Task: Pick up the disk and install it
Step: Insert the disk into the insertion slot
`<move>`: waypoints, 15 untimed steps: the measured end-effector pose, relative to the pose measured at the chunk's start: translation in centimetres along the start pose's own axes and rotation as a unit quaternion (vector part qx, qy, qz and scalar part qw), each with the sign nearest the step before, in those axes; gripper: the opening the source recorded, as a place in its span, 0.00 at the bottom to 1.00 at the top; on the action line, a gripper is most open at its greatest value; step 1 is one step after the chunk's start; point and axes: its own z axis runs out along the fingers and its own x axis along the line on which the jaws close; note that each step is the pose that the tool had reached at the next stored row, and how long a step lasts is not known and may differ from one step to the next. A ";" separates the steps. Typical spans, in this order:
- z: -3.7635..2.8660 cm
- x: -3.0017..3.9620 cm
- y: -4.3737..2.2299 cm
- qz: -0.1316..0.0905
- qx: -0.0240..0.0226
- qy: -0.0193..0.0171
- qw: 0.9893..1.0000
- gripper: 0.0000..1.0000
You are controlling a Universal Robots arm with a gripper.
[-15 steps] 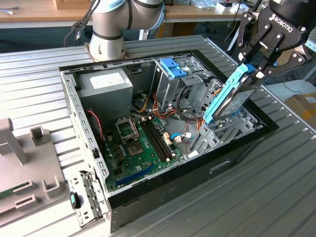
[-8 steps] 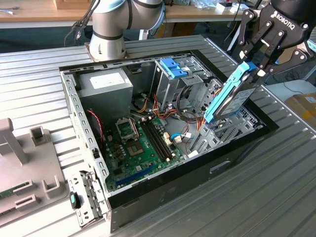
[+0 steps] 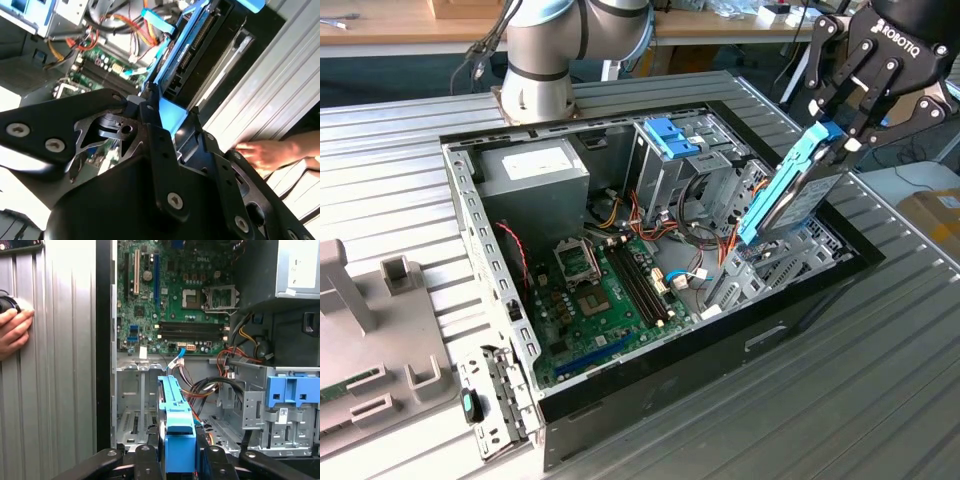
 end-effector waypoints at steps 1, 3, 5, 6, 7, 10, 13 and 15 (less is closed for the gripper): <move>-0.03 0.00 0.16 -0.001 0.009 0.000 1.000 0.37; -0.07 0.01 0.46 -0.002 0.022 0.000 1.000 0.37; -0.12 0.06 0.93 -0.003 0.035 0.000 0.999 0.37; -0.15 0.11 1.26 -0.003 0.041 0.000 0.999 0.37; -0.16 0.15 1.51 -0.003 0.044 0.000 0.999 0.37; -0.23 0.20 2.19 -0.004 0.051 0.000 0.999 0.37; -0.26 0.22 2.56 -0.004 0.055 -0.001 0.998 0.37; -0.26 0.25 2.65 -0.004 0.064 -0.004 0.998 0.37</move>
